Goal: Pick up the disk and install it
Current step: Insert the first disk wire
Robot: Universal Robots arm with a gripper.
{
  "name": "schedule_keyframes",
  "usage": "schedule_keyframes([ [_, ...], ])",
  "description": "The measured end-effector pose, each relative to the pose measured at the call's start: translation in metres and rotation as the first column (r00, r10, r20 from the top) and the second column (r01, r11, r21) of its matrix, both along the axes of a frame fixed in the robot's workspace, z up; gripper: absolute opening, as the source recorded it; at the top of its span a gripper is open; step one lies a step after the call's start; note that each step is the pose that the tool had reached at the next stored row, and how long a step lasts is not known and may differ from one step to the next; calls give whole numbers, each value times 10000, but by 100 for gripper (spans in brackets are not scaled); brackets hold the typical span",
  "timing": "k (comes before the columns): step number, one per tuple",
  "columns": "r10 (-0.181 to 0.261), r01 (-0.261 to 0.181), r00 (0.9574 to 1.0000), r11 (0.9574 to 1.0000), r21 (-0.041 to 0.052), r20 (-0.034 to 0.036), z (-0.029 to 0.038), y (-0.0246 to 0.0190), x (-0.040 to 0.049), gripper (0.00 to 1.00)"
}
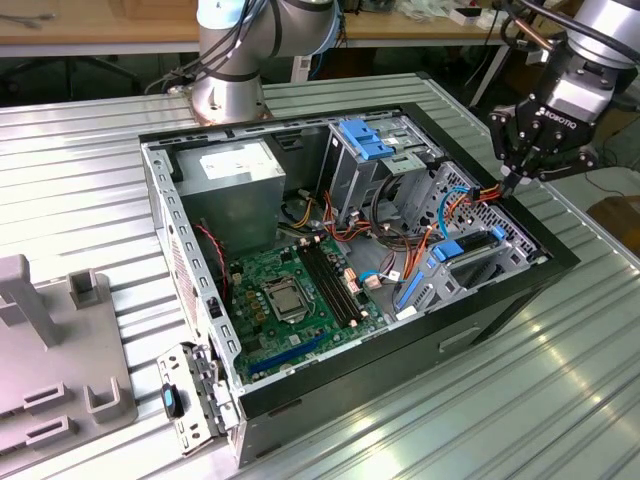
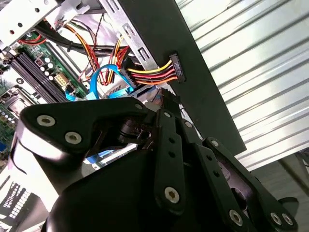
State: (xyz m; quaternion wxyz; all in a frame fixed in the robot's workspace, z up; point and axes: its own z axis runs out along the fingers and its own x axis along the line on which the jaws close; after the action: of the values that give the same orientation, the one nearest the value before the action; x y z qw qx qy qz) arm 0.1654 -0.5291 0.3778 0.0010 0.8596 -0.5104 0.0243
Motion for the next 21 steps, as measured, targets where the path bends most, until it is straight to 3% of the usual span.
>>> schedule_keyframes([
  [8, 266, -266, 9996, 9996, -49, 0, -1, 21, 0, 11],
  [12, 771, -771, 9970, 9970, -50, -1, -2, 36, 1, 11],
  [14, 1326, -1326, 9912, 9912, -49, 0, -2, 38, 0, 11],
  [16, 1919, -1919, 9814, 9814, -51, -1, -3, 40, 0, 11],
  [18, 2214, -2214, 9752, 9752, -51, -1, -3, 43, 0, 11],
  [21, 2753, -2753, 9614, 9614, -51, -1, -6, 48, 0, 11],
])
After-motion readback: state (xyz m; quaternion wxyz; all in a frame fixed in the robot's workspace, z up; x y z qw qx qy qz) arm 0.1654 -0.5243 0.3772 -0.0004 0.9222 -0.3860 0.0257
